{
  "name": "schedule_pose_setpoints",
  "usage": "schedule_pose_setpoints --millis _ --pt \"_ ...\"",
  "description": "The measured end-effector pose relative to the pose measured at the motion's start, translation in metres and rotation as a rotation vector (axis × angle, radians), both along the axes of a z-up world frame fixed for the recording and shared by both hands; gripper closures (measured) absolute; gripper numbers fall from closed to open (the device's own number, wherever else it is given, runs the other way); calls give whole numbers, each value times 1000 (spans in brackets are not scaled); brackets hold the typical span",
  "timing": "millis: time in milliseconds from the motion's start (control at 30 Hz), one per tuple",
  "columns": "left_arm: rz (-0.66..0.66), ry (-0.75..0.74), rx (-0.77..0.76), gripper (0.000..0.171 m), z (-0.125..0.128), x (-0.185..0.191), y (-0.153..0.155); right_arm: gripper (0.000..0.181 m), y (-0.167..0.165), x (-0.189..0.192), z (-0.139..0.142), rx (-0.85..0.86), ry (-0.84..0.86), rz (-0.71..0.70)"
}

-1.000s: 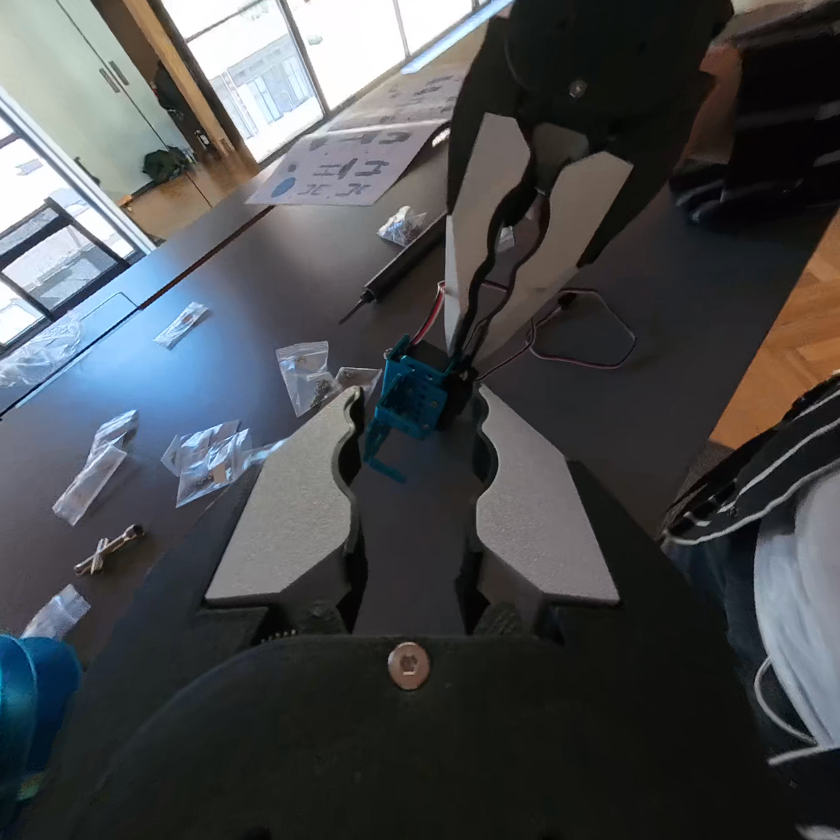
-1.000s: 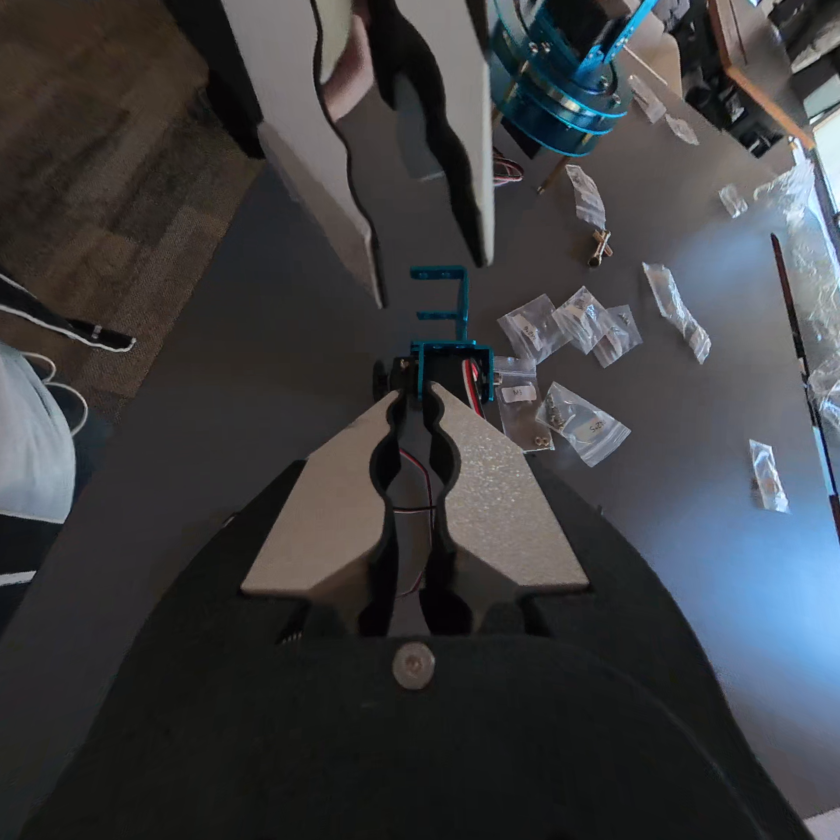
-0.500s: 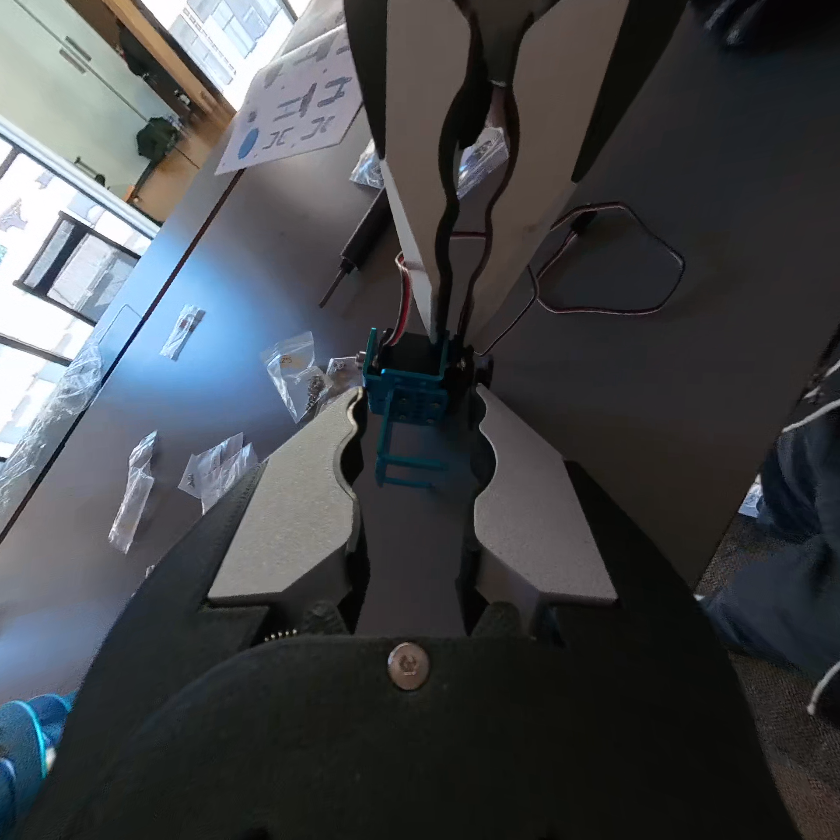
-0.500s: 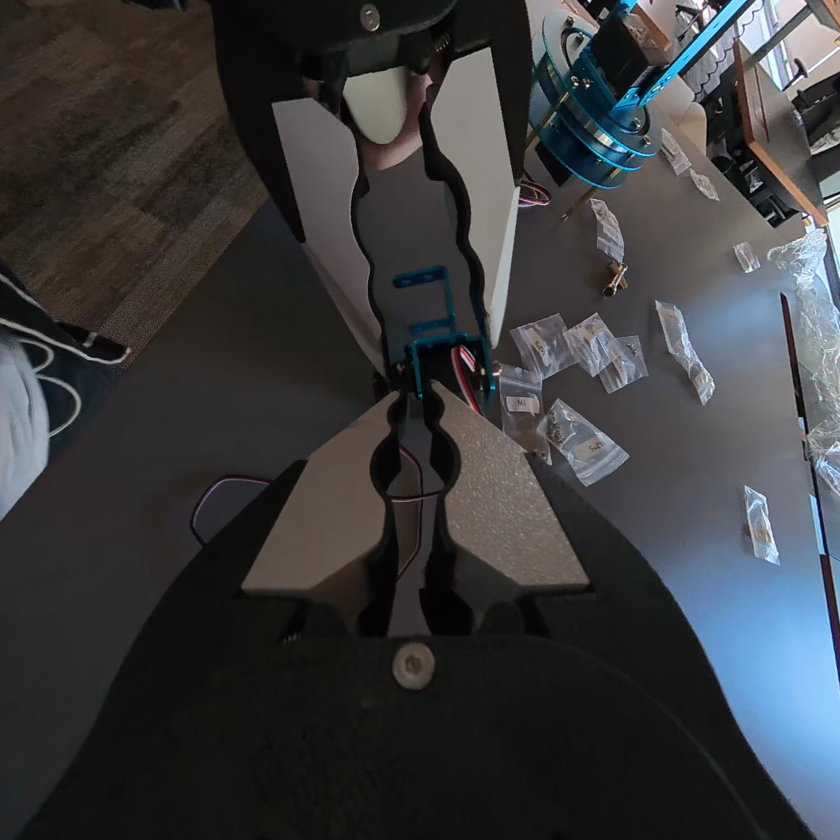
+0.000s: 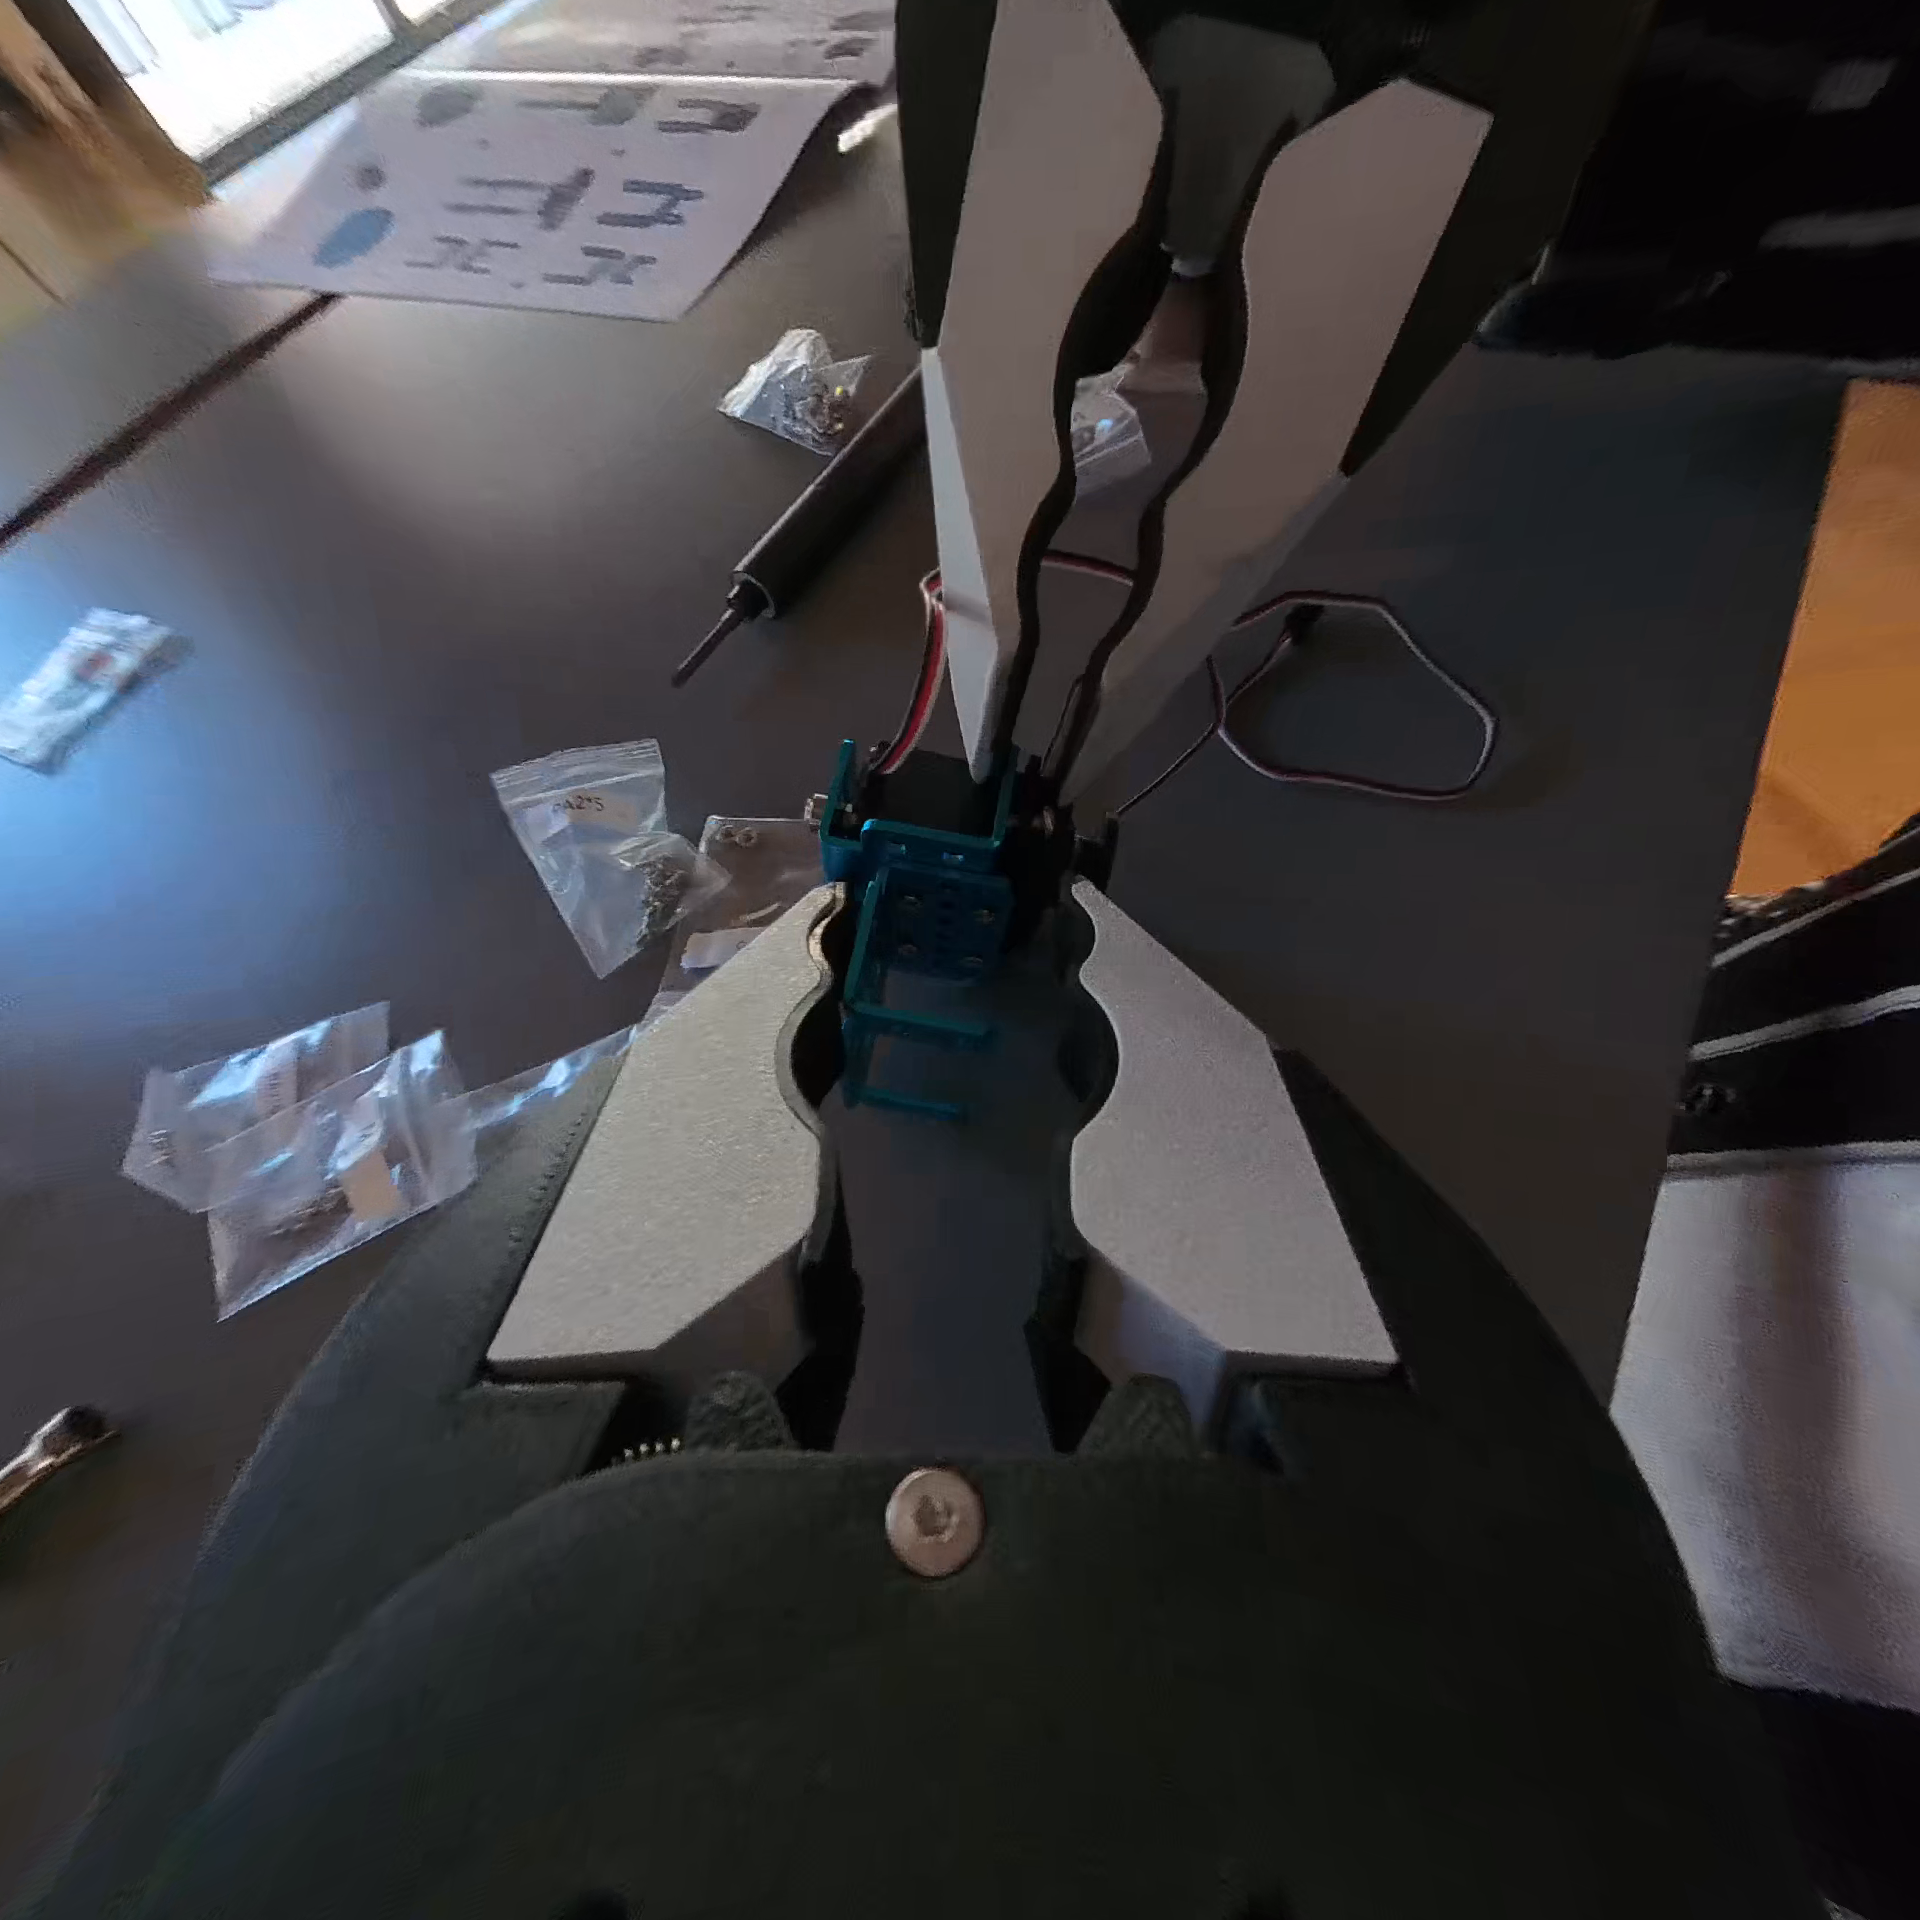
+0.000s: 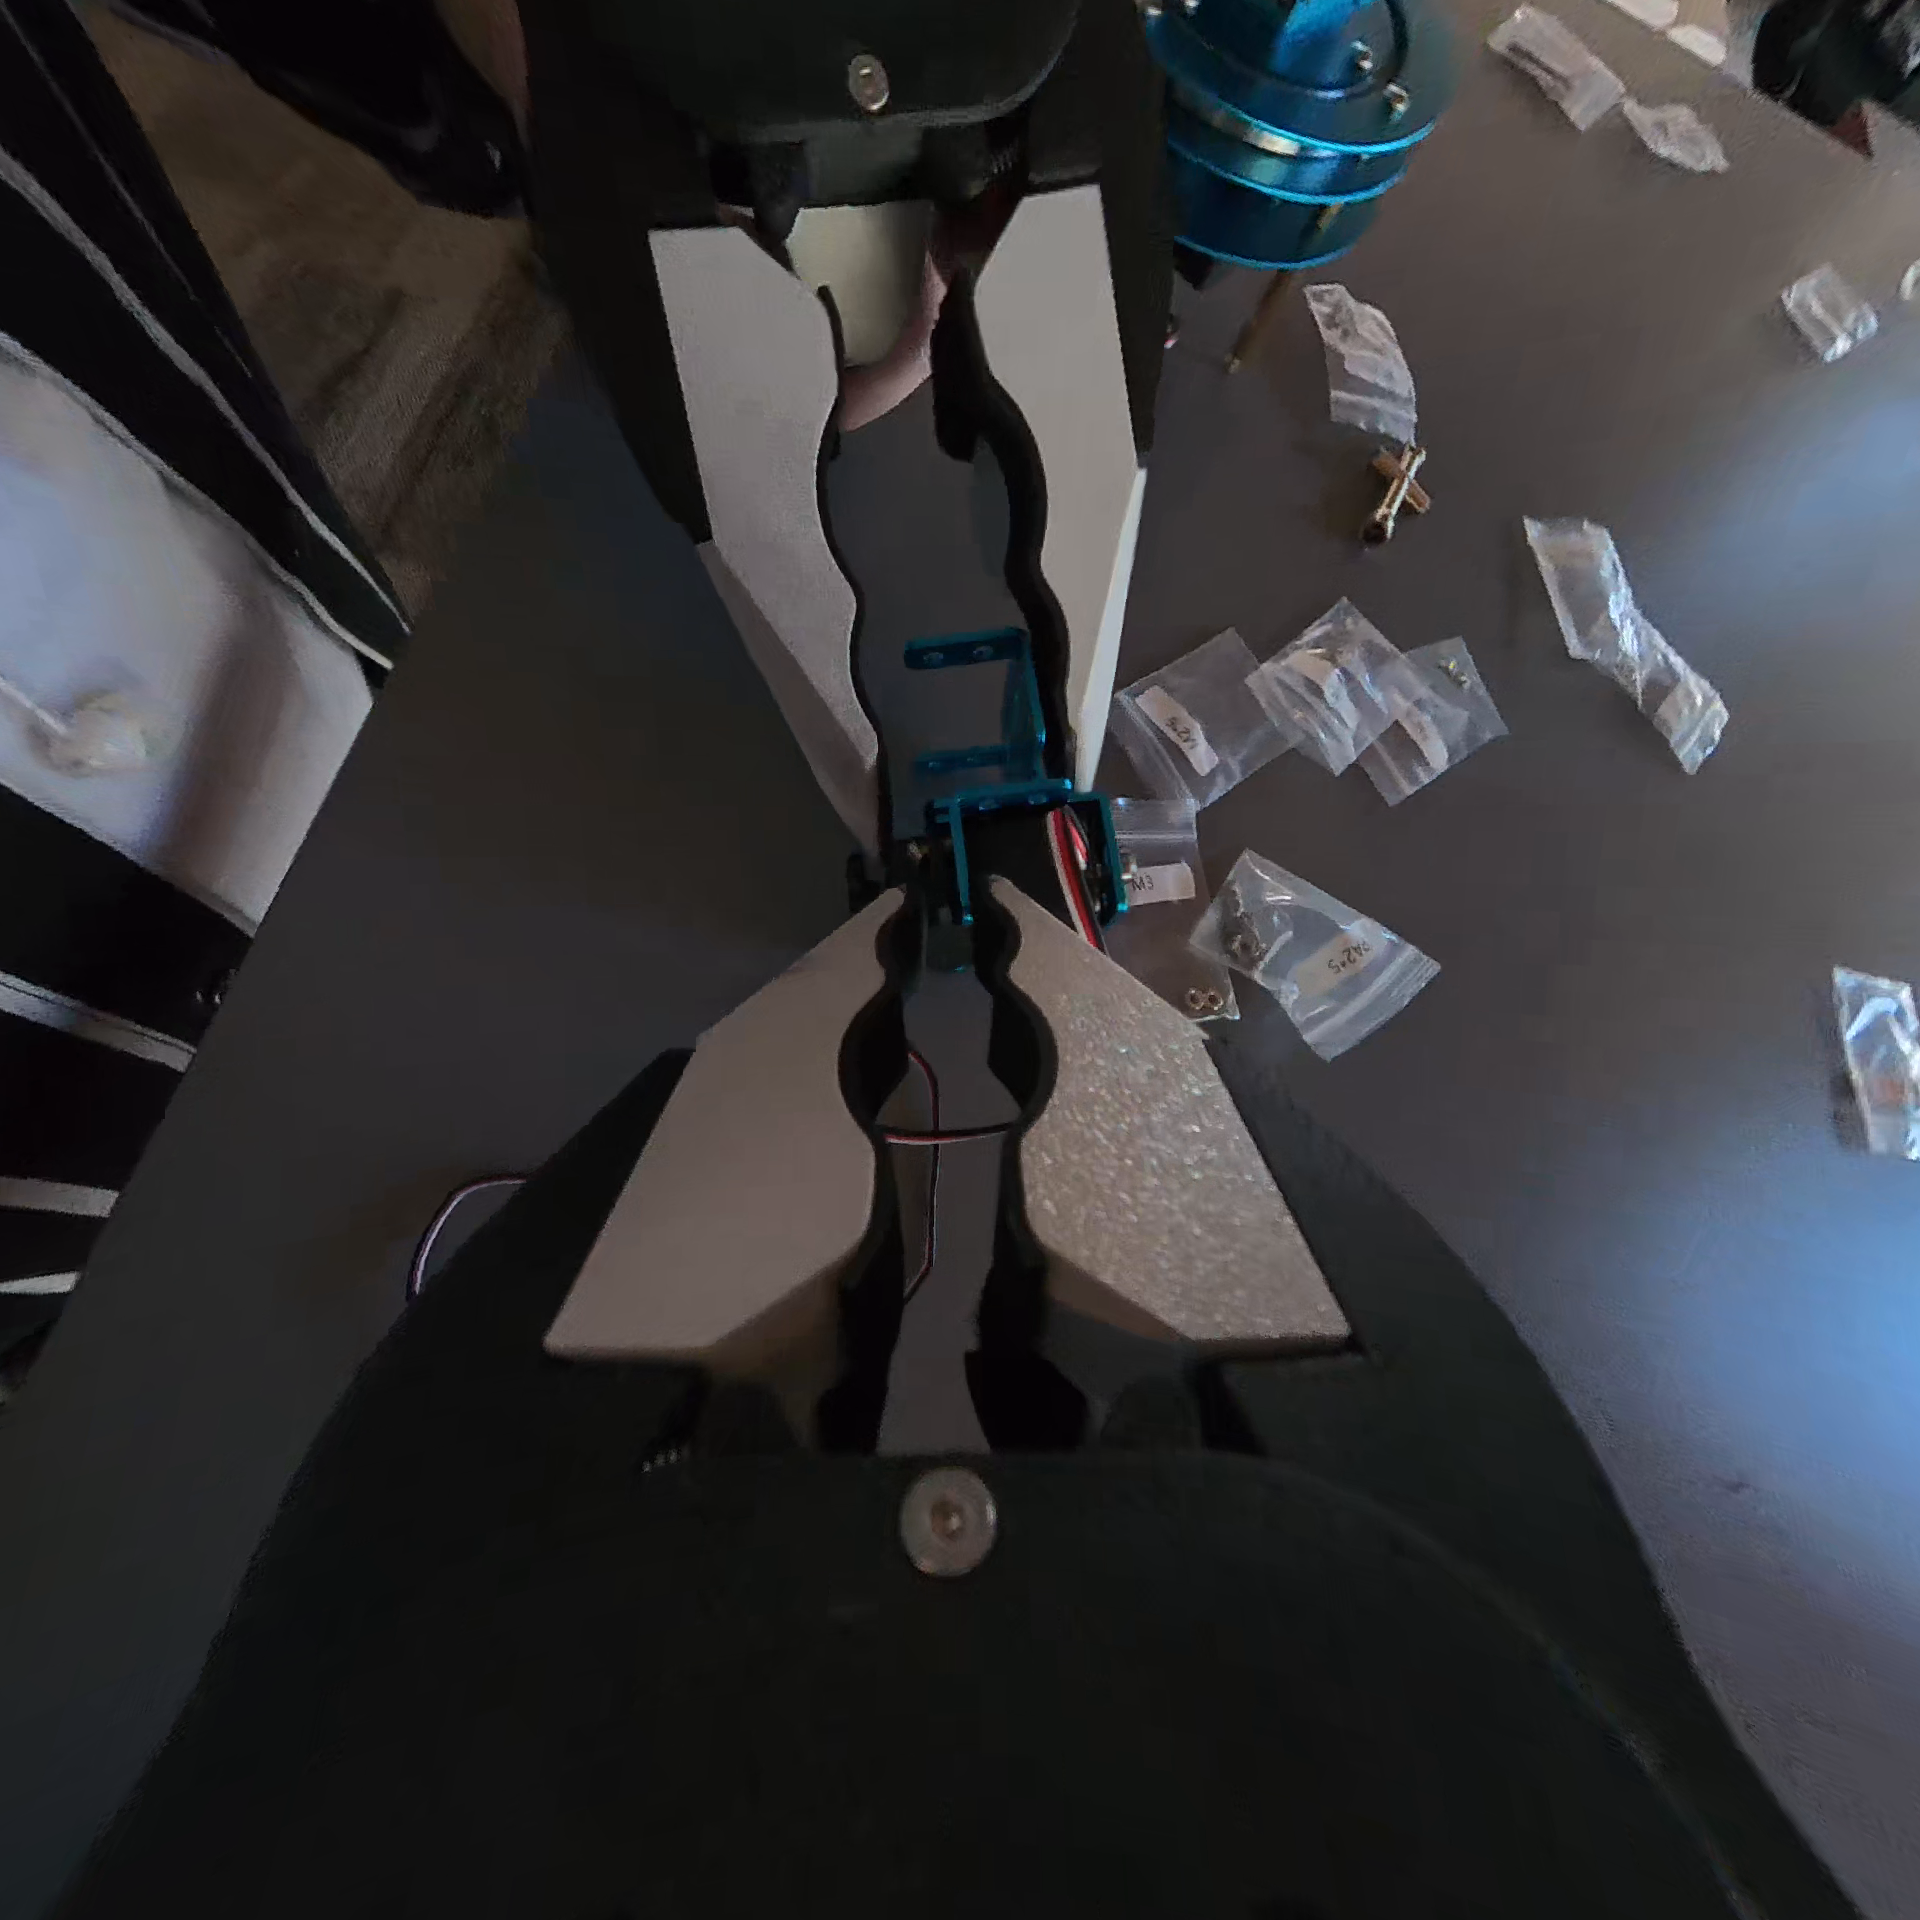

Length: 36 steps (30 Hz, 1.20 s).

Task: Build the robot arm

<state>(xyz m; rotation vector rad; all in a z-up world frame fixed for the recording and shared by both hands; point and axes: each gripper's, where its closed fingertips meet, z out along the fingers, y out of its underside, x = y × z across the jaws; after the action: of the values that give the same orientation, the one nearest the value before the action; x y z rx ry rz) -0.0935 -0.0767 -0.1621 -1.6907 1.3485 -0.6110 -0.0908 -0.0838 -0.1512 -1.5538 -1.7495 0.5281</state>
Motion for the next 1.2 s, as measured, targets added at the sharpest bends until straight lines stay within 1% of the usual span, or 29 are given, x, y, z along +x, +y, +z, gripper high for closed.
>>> schedule_pose_setpoints --millis 67,167,267,333,400,467,533,633,700,800,900,1067,1200 --pt "-28 -10 -58 135 0 2 1 172 2 0 1 -49 11 -26" --pt "-52 -12 -97 135 0 5 2 173 3 0 1 -89 22 -47" --pt "-45 -8 -119 136 0 9 2 174 4 5 1 -136 38 -69" --pt "-28 -9 -139 136 0 10 3 174 5 6 1 -223 63 -103" --pt "-19 -8 -132 136 0 10 2 175 4 7 1 -270 89 -105" --pt "-22 10 -84 136 -1 11 1 176 2 8 0 -294 106 -95" --pt "-9 0 -88 136 0 11 2 175 3 8 1 -277 109 -94" --pt "-8 -38 -134 136 0 12 2 173 4 8 2 -185 112 -78" --pt "-2 -42 -133 136 0 12 2 166 1 8 1 -167 97 -50" --pt "9 -42 -128 136 -1 11 3 165 2 5 2 -210 119 -69" --pt "15 -38 -136 137 -1 11 4 170 6 4 2 -217 132 -95" --pt "10 -21 -155 137 -1 10 5 170 7 3 2 -136 100 -76" --pt "48 -45 -189 138 -2 9 8 169 12 1 2 -95 109 -117"
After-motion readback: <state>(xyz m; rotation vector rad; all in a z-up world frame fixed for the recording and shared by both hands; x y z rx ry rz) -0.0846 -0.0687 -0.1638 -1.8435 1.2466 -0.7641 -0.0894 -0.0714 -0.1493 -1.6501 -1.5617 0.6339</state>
